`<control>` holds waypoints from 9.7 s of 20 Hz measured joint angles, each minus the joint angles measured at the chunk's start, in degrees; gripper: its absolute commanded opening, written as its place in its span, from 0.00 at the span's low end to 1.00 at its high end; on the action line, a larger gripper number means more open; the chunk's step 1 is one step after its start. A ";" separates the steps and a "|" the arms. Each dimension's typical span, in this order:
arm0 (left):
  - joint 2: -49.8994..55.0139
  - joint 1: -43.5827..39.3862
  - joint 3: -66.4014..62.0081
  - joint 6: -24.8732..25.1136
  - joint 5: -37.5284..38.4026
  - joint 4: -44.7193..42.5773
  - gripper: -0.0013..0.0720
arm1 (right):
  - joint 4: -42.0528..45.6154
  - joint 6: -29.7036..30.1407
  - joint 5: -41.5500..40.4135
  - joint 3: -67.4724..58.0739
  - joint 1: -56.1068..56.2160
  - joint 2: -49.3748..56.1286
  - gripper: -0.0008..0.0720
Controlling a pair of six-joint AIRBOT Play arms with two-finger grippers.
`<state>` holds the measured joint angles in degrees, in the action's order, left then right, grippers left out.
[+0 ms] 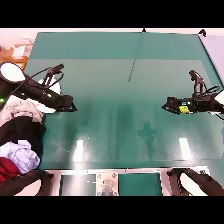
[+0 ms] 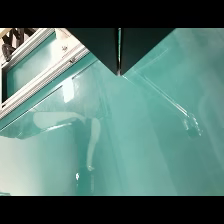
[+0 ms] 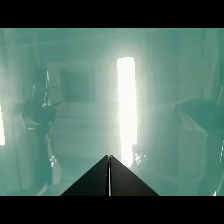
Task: Fold the shirts.
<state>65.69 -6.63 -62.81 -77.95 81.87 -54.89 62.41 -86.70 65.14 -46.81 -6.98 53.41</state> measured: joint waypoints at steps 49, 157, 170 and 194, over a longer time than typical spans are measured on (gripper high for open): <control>21.11 14.27 -0.15 -8.24 -43.80 -37.27 0.05 | -0.02 0.00 -14.47 0.02 0.00 0.42 0.23; 40.54 2.32 -46.31 -8.59 -11.06 -19.67 0.99 | -21.64 9.77 1.95 -11.23 -7.69 21.77 0.70; 40.89 3.37 -47.06 -6.36 -7.76 -16.20 0.99 | -36.63 1.60 -22.03 20.28 31.47 17.62 0.09; 41.72 -16.22 -39.34 17.22 -2.25 -14.60 0.99 | -6.97 0.33 -6.88 -6.19 -12.20 26.51 0.03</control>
<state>107.42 -22.85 -102.15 -60.73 79.61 -69.49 55.44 -86.37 58.26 -52.99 -19.18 79.92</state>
